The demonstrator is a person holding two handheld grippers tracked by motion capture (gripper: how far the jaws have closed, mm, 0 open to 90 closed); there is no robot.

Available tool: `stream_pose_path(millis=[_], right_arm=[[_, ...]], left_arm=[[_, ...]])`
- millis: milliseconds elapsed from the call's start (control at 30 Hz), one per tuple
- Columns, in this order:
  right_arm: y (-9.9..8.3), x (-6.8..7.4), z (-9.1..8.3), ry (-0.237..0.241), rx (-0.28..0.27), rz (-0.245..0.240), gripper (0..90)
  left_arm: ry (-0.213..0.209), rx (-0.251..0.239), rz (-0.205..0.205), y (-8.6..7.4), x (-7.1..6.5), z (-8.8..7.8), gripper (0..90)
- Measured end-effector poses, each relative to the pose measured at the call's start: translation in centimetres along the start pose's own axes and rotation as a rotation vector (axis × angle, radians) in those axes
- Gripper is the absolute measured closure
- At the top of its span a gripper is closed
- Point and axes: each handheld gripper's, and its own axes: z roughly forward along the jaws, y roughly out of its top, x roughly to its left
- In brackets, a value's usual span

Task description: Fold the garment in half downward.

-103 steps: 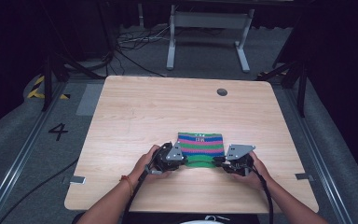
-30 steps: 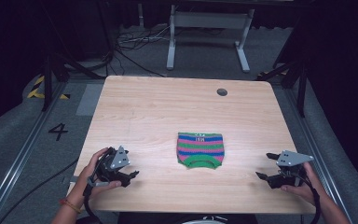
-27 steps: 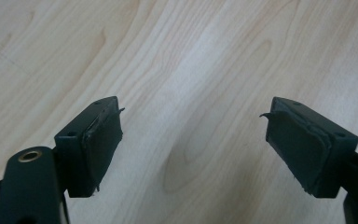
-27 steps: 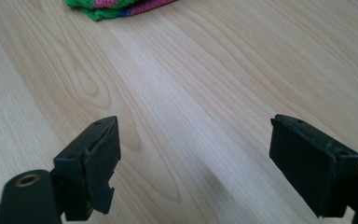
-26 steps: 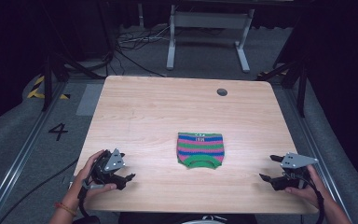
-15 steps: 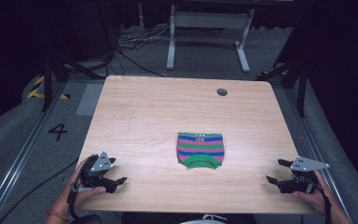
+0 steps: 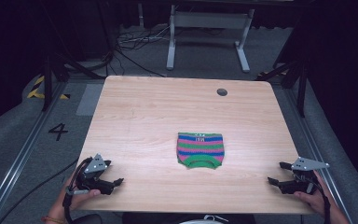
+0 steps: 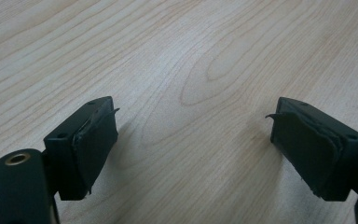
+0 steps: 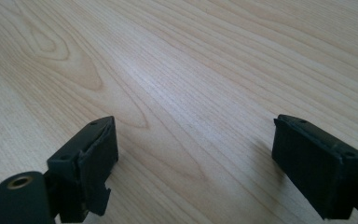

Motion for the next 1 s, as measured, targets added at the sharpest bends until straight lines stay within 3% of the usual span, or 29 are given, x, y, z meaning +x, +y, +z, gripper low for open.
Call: stream_pose_path(millis=[200, 500, 633, 1000], right_arm=[[-0.01, 0.01, 0.01, -0.001, 0.000, 0.001, 14.7], [-0.01, 0.01, 0.00, -0.001, 0.000, 0.001, 14.7], [0.01, 0.02, 0.03, -0.003, 0.001, 0.002, 14.2], [0.02, 0.04, 0.05, -0.004, 0.001, 0.003, 14.0]], left_arm=[[0.042, 0.001, -0.028, -0.08, -0.31, -0.04, 12.3], [0.052, 0.013, -0.050, 0.07, -0.31, 0.14, 9.0], [0.072, 0.038, -0.079, 0.40, -0.24, 0.55, 0.0], [0.073, 0.037, -0.080, 0.40, -0.24, 0.56, 0.0]])
